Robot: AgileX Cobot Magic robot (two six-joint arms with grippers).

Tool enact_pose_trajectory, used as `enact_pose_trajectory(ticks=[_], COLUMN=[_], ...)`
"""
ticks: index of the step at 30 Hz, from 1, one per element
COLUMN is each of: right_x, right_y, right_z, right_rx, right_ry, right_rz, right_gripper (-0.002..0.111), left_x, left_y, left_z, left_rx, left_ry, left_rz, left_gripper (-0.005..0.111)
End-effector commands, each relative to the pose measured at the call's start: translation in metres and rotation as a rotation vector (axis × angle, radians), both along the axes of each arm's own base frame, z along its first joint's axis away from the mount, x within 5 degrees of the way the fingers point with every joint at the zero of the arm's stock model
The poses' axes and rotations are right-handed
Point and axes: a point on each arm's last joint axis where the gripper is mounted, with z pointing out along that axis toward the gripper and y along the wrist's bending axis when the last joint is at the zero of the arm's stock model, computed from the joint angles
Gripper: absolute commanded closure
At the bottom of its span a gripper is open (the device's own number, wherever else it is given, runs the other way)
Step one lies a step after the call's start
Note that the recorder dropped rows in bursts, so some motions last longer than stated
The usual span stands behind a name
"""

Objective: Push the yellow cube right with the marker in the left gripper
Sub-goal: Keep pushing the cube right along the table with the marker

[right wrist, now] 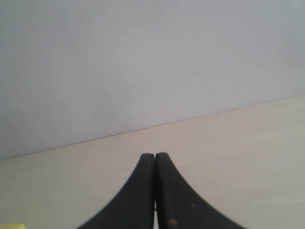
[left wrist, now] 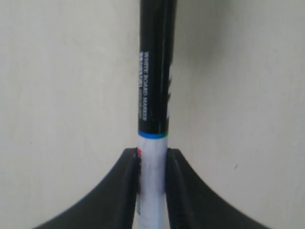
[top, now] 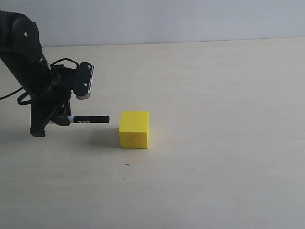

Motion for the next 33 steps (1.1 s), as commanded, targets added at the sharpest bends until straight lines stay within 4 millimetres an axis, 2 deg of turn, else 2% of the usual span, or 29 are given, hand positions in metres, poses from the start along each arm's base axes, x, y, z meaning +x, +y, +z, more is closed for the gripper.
enact_pose_trajectory(ticks=[1,20,33], right_x=[0.000,0.000,0.000], right_y=[0.000,0.000,0.000], right_z=[-0.001,-0.001,-0.001], right_rx=[-0.004,-0.007,-0.008], right_ry=[-0.007,-0.007,-0.007], right_rz=[-0.006,-0.006,-0.007], right_gripper=[0.108,0.108,0.108], left_x=[-0.001,-0.003,-0.007], left_y=[0.001,0.003,-0.008], left_z=[0.000,-0.001,-0.002], left_rx=[0.009,0.036,0.045], left_ry=[0.020,0.045,0.043], left_rz=[0.004,0.013,-0.024], left_gripper=[0.107,0.107,0.107])
